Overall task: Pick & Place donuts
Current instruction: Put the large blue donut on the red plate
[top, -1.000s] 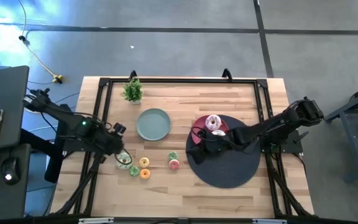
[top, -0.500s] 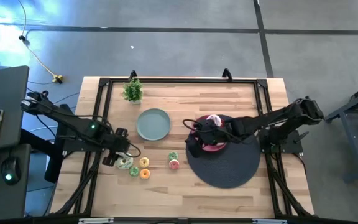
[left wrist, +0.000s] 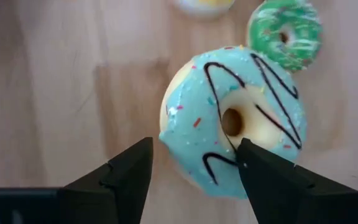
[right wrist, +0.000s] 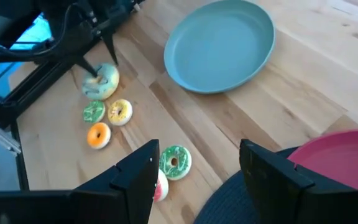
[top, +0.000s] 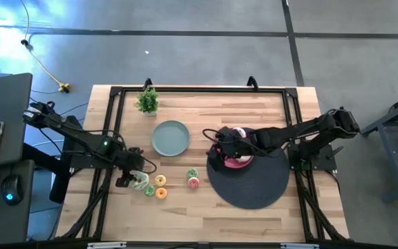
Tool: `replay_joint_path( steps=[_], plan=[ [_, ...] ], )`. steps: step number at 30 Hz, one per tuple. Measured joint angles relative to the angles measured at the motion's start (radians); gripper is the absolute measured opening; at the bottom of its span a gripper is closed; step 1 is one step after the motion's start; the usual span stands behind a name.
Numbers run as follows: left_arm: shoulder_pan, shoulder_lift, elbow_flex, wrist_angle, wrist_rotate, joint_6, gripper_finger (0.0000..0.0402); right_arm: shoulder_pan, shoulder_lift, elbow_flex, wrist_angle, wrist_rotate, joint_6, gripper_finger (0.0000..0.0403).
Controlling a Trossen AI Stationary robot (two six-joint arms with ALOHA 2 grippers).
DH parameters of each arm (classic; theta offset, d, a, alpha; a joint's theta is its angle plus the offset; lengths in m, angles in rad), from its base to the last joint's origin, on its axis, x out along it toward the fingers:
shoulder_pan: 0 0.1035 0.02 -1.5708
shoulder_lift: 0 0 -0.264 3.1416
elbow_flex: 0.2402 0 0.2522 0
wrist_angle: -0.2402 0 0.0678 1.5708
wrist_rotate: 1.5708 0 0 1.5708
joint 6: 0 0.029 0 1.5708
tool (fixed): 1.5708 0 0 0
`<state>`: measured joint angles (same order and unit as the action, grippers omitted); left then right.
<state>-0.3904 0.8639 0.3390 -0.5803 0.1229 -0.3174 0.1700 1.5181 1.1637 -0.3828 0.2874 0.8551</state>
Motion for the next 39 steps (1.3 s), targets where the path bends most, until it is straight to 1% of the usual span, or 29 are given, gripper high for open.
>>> replay_joint_path(
  steps=[1,3,5,7,13,15,18,21,23,26,28,30,31,33,36,39],
  plan=[
    [0.000,0.000,-0.004,0.030,0.003,-0.006,0.0225,-0.001,0.000,0.000,-0.003,0.003,0.000,0.0211],
    [0.000,0.000,-0.009,0.041,-0.001,-0.020,0.0214,-0.004,0.000,0.000,-0.004,0.017,0.000,0.0211],
    [0.000,0.000,-0.010,0.042,-0.003,-0.024,0.0191,-0.007,0.000,0.000,-0.004,0.021,0.000,0.0211],
    [-0.001,0.000,-0.010,0.039,-0.013,-0.011,0.0157,-0.011,0.000,0.000,-0.006,0.021,0.002,0.0211],
    [-0.001,0.008,-0.009,0.036,-0.066,0.057,0.0031,-0.013,0.000,-0.001,-0.025,0.025,0.019,0.0211],
    [-0.001,0.006,-0.009,0.039,-0.073,0.058,0.0011,-0.013,0.000,-0.002,-0.022,0.025,0.019,0.0211],
    [0.000,-0.014,0.005,0.043,-0.073,0.059,0.0016,-0.006,0.000,-0.002,-0.016,0.021,0.025,0.0211],
    [0.000,-0.051,0.063,0.051,-0.089,0.078,0.0010,0.020,0.000,-0.002,-0.017,0.017,0.046,0.0211],
    [0.000,-0.081,0.106,0.050,-0.144,0.099,0.0005,0.043,0.000,-0.002,-0.023,0.013,0.130,0.0211],
    [0.026,-0.097,0.166,0.062,-0.238,0.156,0.0005,0.066,0.000,-0.004,-0.063,-0.030,0.369,0.0211],
    [0.068,-0.092,0.191,0.074,-0.265,0.223,0.0003,0.077,0.000,-0.036,0.020,-0.051,0.487,0.0211],
    [0.126,-0.069,0.203,0.139,-0.266,0.301,0.0002,0.085,0.002,-0.064,0.151,-0.054,0.534,0.0211],
    [0.162,-0.047,0.205,0.192,-0.253,0.341,0.0002,0.087,0.002,-0.071,0.197,-0.052,0.545,0.0211],
    [0.244,0.003,0.206,0.294,-0.175,0.403,0.0002,0.088,0.001,-0.078,0.221,-0.028,0.569,0.0211],
    [0.350,0.113,0.206,0.476,-0.035,0.458,0.0001,0.088,0.001,-0.084,0.160,-0.010,0.603,0.0211],
    [0.414,0.220,0.209,0.651,0.066,0.498,0.0001,0.087,0.003,-0.085,0.159,-0.023,0.611,0.0212]
  ],
)
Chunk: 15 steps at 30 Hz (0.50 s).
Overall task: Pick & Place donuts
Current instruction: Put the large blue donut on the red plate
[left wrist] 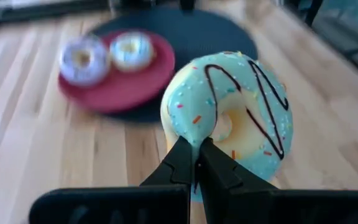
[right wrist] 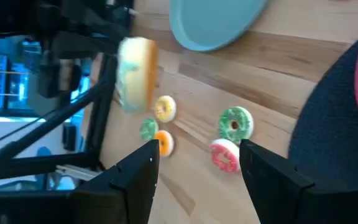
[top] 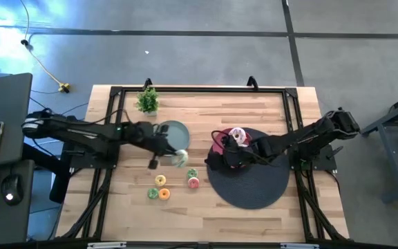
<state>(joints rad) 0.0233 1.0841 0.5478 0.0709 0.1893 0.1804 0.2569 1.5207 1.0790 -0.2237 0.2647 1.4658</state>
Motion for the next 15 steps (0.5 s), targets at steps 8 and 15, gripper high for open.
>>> replay_joint_path(
  steps=[8,15],
  plan=[
    [0.023,0.219,0.196,-0.004,0.050,0.160,0.0000,0.011,0.003,0.002,0.034,0.109,-0.002,0.0267],
    [0.025,0.354,0.401,-0.098,0.070,0.289,0.0000,-0.002,0.006,0.002,0.032,0.115,-0.001,0.0301]
  ],
)
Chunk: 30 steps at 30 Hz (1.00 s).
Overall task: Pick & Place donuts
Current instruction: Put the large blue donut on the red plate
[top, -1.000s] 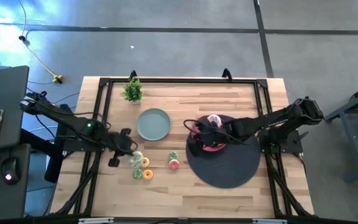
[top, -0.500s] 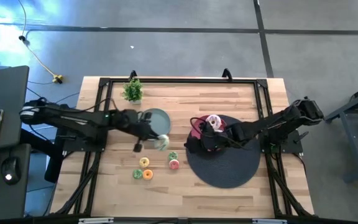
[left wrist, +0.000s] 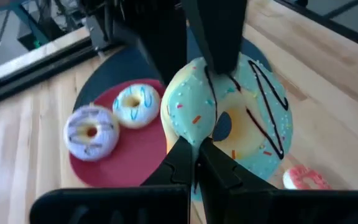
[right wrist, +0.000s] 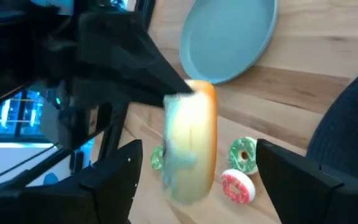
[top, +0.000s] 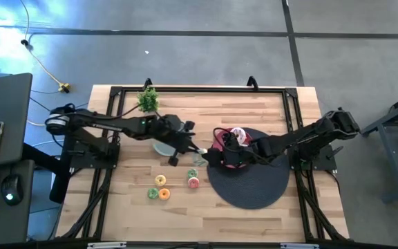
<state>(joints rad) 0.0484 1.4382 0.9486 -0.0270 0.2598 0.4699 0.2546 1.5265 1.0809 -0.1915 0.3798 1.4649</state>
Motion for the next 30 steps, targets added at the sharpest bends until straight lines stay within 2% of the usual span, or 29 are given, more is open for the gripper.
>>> replay_joint_path(
  steps=[3,6,13,19,24,30],
  plan=[
    [0.015,0.014,0.042,-0.096,0.015,0.029,0.0000,0.001,0.000,0.000,-0.019,0.008,-0.003,0.0293],
    [0.033,0.018,0.039,-0.109,0.021,0.031,0.0000,0.001,0.000,0.000,-0.021,0.001,-0.006,0.0273],
    [0.057,0.017,0.039,-0.027,0.062,0.023,0.0000,-0.004,0.000,0.000,0.017,-0.005,-0.049,0.0234],
    [0.056,0.017,0.039,-0.026,0.064,0.024,0.0000,-0.016,0.000,0.000,0.012,0.005,-0.056,0.0207],
    [0.057,0.017,0.039,-0.022,0.056,0.027,0.0007,-0.036,0.000,0.000,0.025,-0.023,-0.078,0.0153],
    [0.057,0.017,0.038,-0.015,0.016,0.043,0.0052,-0.056,0.000,0.000,0.029,-0.075,-0.104,0.0072]
  ],
)
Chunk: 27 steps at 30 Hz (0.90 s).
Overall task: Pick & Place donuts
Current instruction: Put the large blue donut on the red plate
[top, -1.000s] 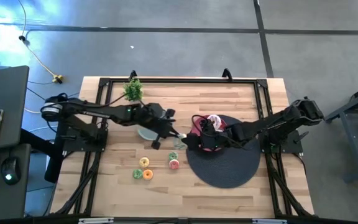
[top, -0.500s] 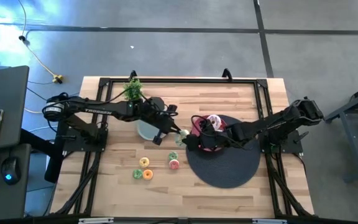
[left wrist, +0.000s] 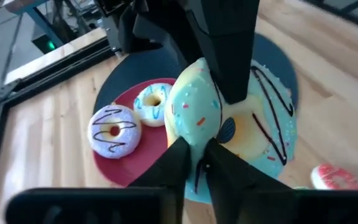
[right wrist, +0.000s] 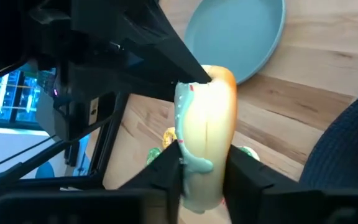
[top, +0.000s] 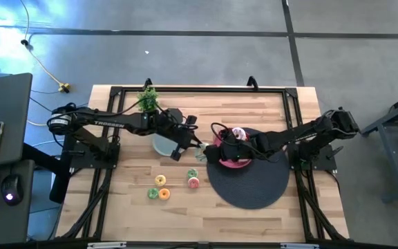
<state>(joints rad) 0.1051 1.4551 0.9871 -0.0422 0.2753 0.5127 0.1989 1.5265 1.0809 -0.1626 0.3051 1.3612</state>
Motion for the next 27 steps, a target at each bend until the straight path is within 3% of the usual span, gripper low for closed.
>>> replay_joint_path(
  steps=[3,6,13,18,23,27],
  plan=[
    [0.000,0.000,0.009,-0.021,0.029,-0.015,0.0090,0.005,0.000,0.000,-0.023,0.014,0.000,0.0034],
    [-0.001,-0.001,0.009,-0.057,-0.021,0.009,0.0136,0.018,0.000,0.000,-0.053,0.030,0.013,0.0012],
    [-0.001,-0.044,0.010,-0.199,-0.031,0.065,0.0218,0.082,-0.004,0.000,-0.289,0.110,0.209,0.0023],
    [-0.022,-0.091,0.009,-0.245,-0.027,0.091,0.0232,0.073,-0.006,0.000,-0.429,0.080,0.255,0.0015],
    [-0.050,-0.112,0.010,-0.243,-0.023,0.091,0.0233,0.005,-0.007,-0.012,-0.413,0.067,0.169,0.0019],
    [-0.068,-0.120,0.010,-0.266,-0.032,0.092,0.0233,-0.053,-0.008,-0.108,-0.357,-0.025,0.151,0.0019]
  ],
)
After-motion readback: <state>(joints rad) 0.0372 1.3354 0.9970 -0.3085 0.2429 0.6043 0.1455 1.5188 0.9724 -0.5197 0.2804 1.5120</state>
